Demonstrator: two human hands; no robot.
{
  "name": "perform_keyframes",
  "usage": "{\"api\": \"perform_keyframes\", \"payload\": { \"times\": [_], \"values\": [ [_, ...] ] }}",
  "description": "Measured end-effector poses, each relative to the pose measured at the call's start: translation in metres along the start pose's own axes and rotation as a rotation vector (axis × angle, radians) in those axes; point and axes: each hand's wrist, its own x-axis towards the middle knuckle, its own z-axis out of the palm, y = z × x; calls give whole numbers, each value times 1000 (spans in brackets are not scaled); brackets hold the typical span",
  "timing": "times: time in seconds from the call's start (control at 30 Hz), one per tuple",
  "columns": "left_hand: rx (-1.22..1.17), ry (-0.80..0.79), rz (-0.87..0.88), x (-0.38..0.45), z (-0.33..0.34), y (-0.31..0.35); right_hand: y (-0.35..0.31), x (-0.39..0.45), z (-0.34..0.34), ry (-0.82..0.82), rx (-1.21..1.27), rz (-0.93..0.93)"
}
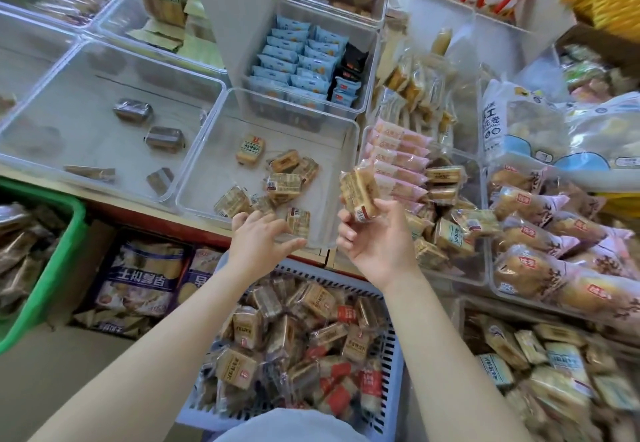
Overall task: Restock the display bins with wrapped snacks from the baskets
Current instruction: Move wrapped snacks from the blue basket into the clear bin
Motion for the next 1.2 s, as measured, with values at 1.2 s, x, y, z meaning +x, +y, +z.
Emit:
{"api": "perform_keyframes", "payload": {
  "times": [1.2],
  "values": [
    [21, -14, 19, 0, -1, 2, 33, 33, -61, 766, -1698, -497]
  ]
}}
